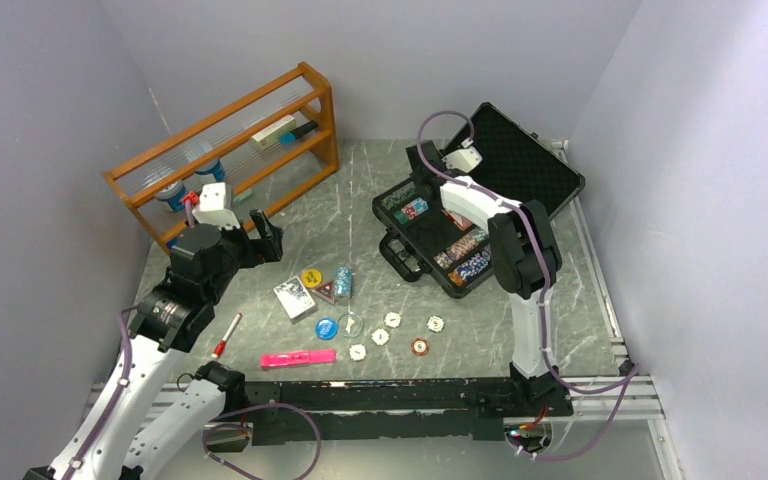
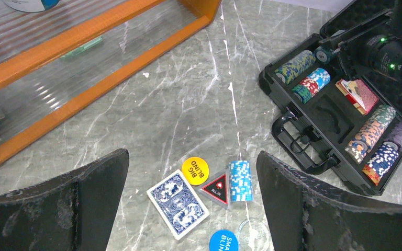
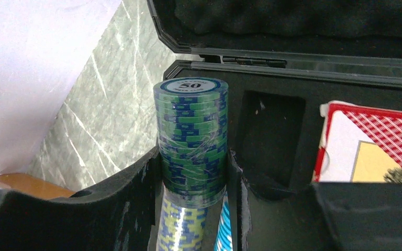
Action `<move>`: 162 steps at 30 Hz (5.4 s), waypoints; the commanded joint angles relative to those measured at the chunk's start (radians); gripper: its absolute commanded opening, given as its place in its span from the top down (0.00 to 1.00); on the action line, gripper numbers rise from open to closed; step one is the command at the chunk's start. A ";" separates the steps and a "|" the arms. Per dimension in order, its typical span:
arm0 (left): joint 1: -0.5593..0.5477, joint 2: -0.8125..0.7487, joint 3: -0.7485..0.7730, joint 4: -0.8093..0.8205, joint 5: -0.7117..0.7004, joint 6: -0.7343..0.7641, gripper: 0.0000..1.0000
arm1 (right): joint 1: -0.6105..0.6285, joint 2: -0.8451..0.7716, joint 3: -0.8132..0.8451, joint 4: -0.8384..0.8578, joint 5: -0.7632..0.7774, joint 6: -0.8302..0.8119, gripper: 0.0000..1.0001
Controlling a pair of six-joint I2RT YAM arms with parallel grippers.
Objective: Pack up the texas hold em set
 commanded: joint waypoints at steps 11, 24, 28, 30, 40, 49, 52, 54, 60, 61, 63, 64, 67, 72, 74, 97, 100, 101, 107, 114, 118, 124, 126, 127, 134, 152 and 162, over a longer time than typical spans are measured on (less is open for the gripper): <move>0.003 -0.006 0.015 0.017 -0.005 -0.006 0.03 | -0.028 0.096 0.201 -0.097 -0.137 0.096 0.72; 0.003 -0.025 0.007 0.006 -0.008 -0.014 0.03 | -0.039 -0.015 0.178 -0.192 -0.097 0.059 0.31; 0.003 -0.023 0.006 0.009 -0.005 -0.016 0.03 | -0.054 -0.074 0.122 -0.161 -0.071 0.016 0.30; 0.002 -0.020 0.007 0.009 -0.006 -0.015 0.03 | -0.060 -0.091 0.101 -0.137 -0.071 -0.016 0.31; 0.003 0.003 0.012 0.018 0.006 -0.031 0.03 | -0.071 -0.116 0.066 -0.018 -0.191 -0.223 0.43; 0.003 -0.002 0.015 0.043 -0.069 -0.029 0.03 | 0.094 -0.265 -0.008 -0.064 -0.361 -0.554 0.36; 0.003 -0.013 0.012 0.052 -0.106 -0.031 0.03 | 0.192 -0.345 -0.149 -0.013 -0.444 -0.588 0.31; 0.003 -0.022 0.004 0.061 -0.122 -0.030 0.03 | 0.235 -0.366 -0.203 -0.020 -0.490 -0.577 0.27; 0.003 -0.040 -0.018 0.084 -0.112 -0.032 0.03 | 0.342 -0.321 -0.239 -0.087 -0.619 -0.553 0.23; 0.002 -0.042 -0.021 0.084 -0.106 -0.034 0.03 | 0.353 -0.313 -0.245 -0.083 -0.642 -0.549 0.23; 0.003 -0.049 -0.031 0.083 -0.094 -0.039 0.03 | 0.375 -0.288 -0.245 -0.084 -0.664 -0.539 0.23; 0.003 -0.052 -0.036 0.082 -0.086 -0.043 0.03 | 0.379 -0.273 -0.242 -0.089 -0.667 -0.535 0.23; 0.003 -0.062 -0.055 0.085 -0.063 -0.057 0.03 | 0.386 -0.220 -0.219 -0.108 -0.689 -0.516 0.26; 0.003 -0.070 -0.057 0.073 -0.065 -0.061 0.03 | 0.397 -0.136 -0.172 -0.149 -0.735 -0.498 0.31; 0.003 -0.074 -0.058 0.069 -0.070 -0.057 0.03 | 0.404 -0.124 -0.171 -0.150 -0.739 -0.487 0.32; 0.003 -0.095 -0.068 0.056 -0.094 -0.034 0.03 | 0.358 -0.317 -0.322 0.050 -0.666 -0.375 0.69; 0.003 -0.103 -0.073 0.056 -0.098 -0.037 0.03 | 0.291 -0.423 -0.375 0.099 -0.634 -0.343 0.69; 0.003 -0.103 -0.072 0.055 -0.098 -0.037 0.03 | 0.262 -0.458 -0.390 0.112 -0.627 -0.333 0.69; 0.003 -0.093 -0.062 0.050 -0.102 -0.034 0.03 | 0.105 -0.594 -0.410 0.136 -0.455 -0.297 0.71; 0.003 -0.086 -0.056 0.050 -0.082 -0.044 0.03 | -0.017 -0.541 -0.302 0.085 -0.292 -0.223 0.73; 0.002 -0.080 -0.048 0.041 -0.064 -0.050 0.03 | -0.054 -0.473 -0.268 0.081 -0.272 -0.162 0.73; 0.003 -0.103 -0.058 0.034 -0.058 -0.067 0.03 | -0.076 -0.383 -0.216 0.075 -0.253 -0.089 0.73; 0.003 -0.110 -0.060 0.037 -0.052 -0.066 0.03 | -0.076 -0.345 -0.179 0.046 -0.235 -0.075 0.73; 0.003 -0.109 -0.057 0.037 -0.052 -0.066 0.03 | -0.076 -0.330 -0.168 0.036 -0.223 -0.066 0.73; 0.003 -0.100 -0.049 0.038 -0.040 -0.068 0.03 | -0.078 -0.229 -0.089 -0.009 -0.143 -0.051 0.72; 0.003 -0.111 -0.057 0.017 -0.062 -0.070 0.03 | -0.078 -0.074 0.033 -0.160 -0.134 -0.068 0.72; 0.002 -0.127 -0.056 -0.003 -0.075 -0.072 0.03 | -0.080 -0.070 0.059 -0.202 -0.237 -0.022 0.48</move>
